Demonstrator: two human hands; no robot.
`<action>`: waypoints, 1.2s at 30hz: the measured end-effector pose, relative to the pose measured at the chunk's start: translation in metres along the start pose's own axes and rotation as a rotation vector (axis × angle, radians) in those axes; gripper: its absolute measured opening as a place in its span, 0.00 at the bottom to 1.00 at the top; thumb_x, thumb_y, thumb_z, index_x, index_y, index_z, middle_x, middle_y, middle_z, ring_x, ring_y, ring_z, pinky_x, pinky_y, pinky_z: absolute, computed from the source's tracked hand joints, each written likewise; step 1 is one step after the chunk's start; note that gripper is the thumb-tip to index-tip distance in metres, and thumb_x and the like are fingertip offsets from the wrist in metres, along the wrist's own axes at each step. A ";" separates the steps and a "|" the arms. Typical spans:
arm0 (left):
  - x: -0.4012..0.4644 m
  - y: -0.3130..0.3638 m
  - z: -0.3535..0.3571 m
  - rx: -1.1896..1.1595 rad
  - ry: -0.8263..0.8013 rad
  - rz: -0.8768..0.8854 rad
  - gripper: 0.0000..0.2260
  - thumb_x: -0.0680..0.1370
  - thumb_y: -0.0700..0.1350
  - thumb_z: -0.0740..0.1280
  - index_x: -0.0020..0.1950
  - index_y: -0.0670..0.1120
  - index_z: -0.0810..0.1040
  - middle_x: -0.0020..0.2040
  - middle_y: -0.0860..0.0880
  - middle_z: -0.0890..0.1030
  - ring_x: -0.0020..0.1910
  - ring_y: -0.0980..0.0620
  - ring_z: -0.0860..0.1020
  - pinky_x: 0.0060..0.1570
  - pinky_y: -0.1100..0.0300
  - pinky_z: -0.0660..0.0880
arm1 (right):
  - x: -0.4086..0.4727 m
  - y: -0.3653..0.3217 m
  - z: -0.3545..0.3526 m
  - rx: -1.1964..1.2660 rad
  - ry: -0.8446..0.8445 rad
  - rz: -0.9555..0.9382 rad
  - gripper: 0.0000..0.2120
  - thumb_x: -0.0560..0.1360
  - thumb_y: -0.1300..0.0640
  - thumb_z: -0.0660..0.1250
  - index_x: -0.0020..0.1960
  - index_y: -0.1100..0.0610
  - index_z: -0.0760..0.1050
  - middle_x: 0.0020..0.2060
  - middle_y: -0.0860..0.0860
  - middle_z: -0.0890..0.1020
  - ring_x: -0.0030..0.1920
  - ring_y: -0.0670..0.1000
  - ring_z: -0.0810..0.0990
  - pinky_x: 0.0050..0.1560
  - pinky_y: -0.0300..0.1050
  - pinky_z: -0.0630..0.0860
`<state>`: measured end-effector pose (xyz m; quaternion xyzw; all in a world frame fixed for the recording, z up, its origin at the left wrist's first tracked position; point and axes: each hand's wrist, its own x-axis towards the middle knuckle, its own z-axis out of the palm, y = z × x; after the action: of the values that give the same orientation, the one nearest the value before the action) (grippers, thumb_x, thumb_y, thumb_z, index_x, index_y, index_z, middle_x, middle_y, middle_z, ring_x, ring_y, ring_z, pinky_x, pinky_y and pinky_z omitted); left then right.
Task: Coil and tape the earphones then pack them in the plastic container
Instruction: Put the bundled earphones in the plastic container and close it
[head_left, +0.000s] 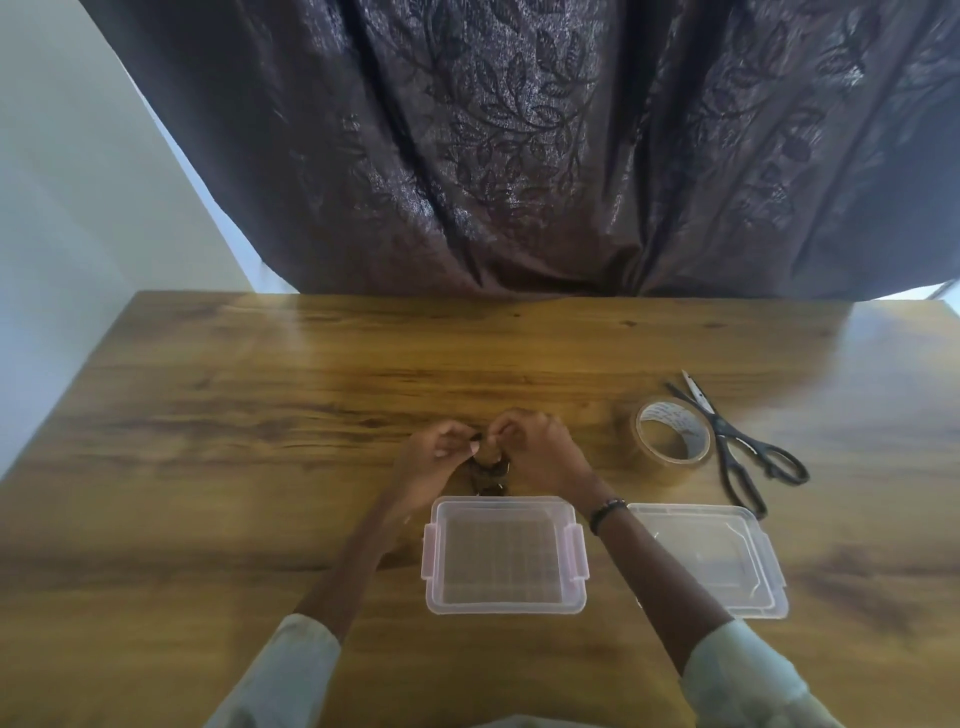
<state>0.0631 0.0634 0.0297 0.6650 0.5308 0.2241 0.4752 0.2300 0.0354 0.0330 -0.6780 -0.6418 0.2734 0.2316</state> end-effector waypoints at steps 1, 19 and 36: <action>-0.003 0.004 -0.002 -0.034 -0.015 0.016 0.07 0.76 0.43 0.69 0.53 0.46 0.79 0.50 0.49 0.83 0.48 0.53 0.81 0.45 0.67 0.75 | -0.002 0.000 -0.003 0.068 0.024 -0.011 0.06 0.76 0.63 0.65 0.48 0.56 0.81 0.43 0.50 0.85 0.37 0.42 0.79 0.35 0.26 0.70; -0.095 0.050 0.000 -0.585 -0.034 -0.184 0.05 0.74 0.39 0.69 0.48 0.40 0.81 0.38 0.46 0.86 0.36 0.52 0.85 0.34 0.65 0.80 | -0.079 -0.025 -0.028 0.942 -0.161 0.264 0.12 0.73 0.63 0.71 0.56 0.62 0.77 0.44 0.54 0.86 0.44 0.53 0.86 0.45 0.47 0.83; -0.105 0.013 0.033 0.539 0.154 -0.113 0.06 0.77 0.42 0.66 0.51 0.42 0.79 0.45 0.46 0.83 0.41 0.50 0.81 0.36 0.59 0.77 | -0.100 -0.026 0.036 0.181 -0.042 0.197 0.10 0.75 0.55 0.69 0.49 0.63 0.81 0.44 0.55 0.85 0.43 0.53 0.84 0.46 0.45 0.81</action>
<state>0.0609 -0.0458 0.0480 0.7179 0.6418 0.0978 0.2513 0.1839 -0.0641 0.0306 -0.7081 -0.5496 0.3659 0.2504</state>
